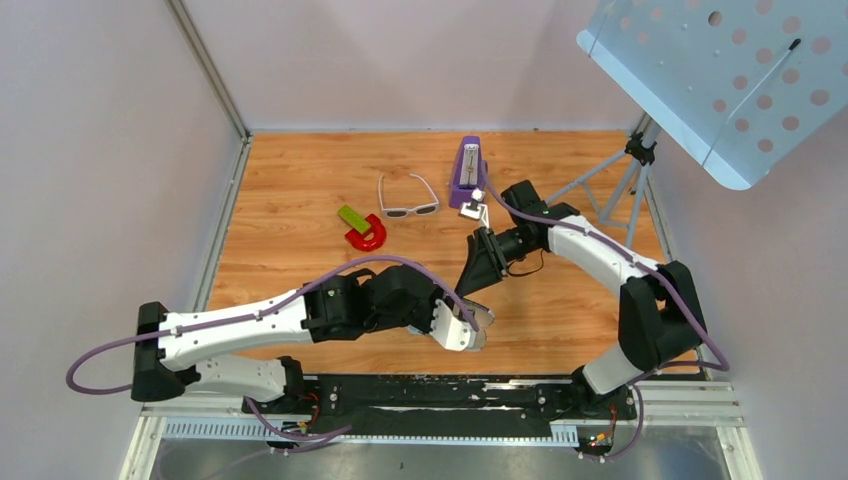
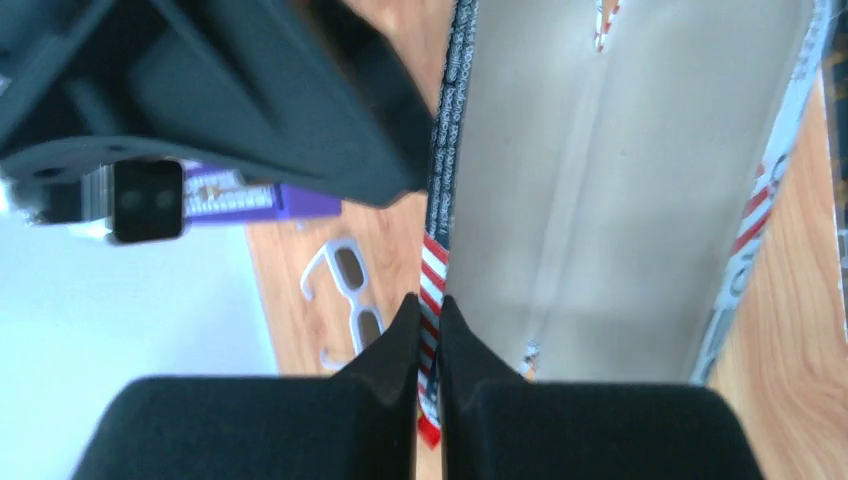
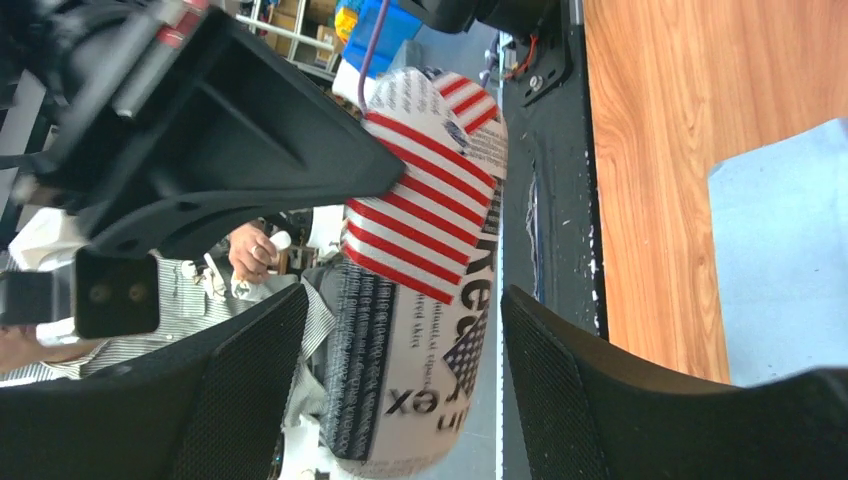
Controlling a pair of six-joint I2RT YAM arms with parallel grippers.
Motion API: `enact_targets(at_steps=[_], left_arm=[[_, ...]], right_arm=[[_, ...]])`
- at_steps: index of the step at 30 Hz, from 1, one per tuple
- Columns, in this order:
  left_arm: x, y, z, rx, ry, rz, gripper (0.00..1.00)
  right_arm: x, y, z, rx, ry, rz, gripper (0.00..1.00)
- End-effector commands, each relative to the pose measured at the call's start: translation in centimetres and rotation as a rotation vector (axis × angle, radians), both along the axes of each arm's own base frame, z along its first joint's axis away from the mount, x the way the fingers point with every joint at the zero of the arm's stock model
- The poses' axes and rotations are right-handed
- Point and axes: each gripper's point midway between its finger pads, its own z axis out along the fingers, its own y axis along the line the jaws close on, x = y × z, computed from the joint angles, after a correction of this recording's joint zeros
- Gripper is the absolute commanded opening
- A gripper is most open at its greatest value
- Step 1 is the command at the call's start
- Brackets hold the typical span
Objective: Organize the sunglasses
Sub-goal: Open the sunglasses case at the center of the board, then place the sunglasses case at the center of the board.
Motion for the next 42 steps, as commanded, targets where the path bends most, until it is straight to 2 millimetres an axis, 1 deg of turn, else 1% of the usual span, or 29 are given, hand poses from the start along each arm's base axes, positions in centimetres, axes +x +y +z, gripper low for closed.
enact_targets(at_steps=[1, 5, 9, 13, 16, 19, 20, 22, 25, 27, 29, 30, 31, 34, 36, 41, 42], left_arm=[[-0.3, 0.0, 0.6, -0.093, 0.027, 0.033, 0.00], [-0.1, 0.3, 0.3, -0.140, 0.033, 0.068, 0.00], [0.8, 0.5, -0.9, -0.149, 0.017, 0.135, 0.00], [3.1, 0.9, -1.9, -0.177, -0.022, 0.254, 0.00], [5.2, 1.6, -3.5, -0.180, -0.034, 0.338, 0.00], [7.5, 2.2, -4.8, -0.188, -0.062, 0.412, 0.00], [8.6, 2.6, -5.3, -0.188, -0.067, 0.446, 0.00], [10.0, 2.7, -6.4, -0.181, -0.046, 0.470, 0.00], [11.1, 1.9, -7.2, -0.185, -0.060, 0.457, 0.00], [11.6, 1.5, -8.1, -0.151, -0.091, 0.419, 0.00], [11.7, 0.8, -9.0, -0.152, -0.080, 0.372, 0.00], [11.6, 0.4, -9.4, -0.162, -0.061, 0.342, 0.00], [11.6, 0.2, -9.7, -0.174, -0.046, 0.320, 0.00], [12.3, 0.1, -10.5, -0.164, -0.057, 0.304, 0.00], [12.6, 0.1, -10.7, -0.154, -0.078, 0.295, 0.00], [13.4, 0.1, -11.4, -0.127, -0.113, 0.294, 0.00], [13.7, 0.2, -11.9, -0.111, -0.116, 0.297, 0.00]], right_arm=[[0.9, -1.1, 2.9, 0.100, -0.031, -0.031, 0.76], [1.8, -1.9, 3.0, 0.100, -0.050, -0.075, 0.78], [3.2, -2.7, 2.6, 0.073, -0.089, -0.136, 0.78], [5.3, -4.5, 3.1, 0.056, -0.141, -0.236, 0.78], [6.7, -6.4, 3.3, 0.028, -0.191, -0.332, 0.78], [7.5, -8.0, 3.1, 0.007, -0.212, -0.408, 0.77], [7.6, -8.5, 3.1, 0.004, -0.217, -0.431, 0.77], [7.6, -9.4, 2.9, -0.010, -0.238, -0.471, 0.77], [7.0, -9.6, 3.2, -0.017, -0.301, -0.489, 0.77], [6.6, -9.7, 3.5, -0.016, -0.329, -0.495, 0.77], [6.3, -9.7, 3.7, -0.011, -0.343, -0.497, 0.77], [6.6, -10.2, 3.8, -0.014, -0.353, -0.526, 0.77], [6.5, -10.4, 3.9, -0.014, -0.361, -0.533, 0.77], [6.6, -10.7, 4.1, -0.009, -0.382, -0.565, 0.77], [6.5, -11.1, 4.2, 0.001, -0.400, -0.581, 0.77], [6.4, -11.4, 3.8, 0.004, -0.416, -0.595, 0.77], [6.5, -11.4, 3.8, 0.006, -0.403, -0.601, 0.77]])
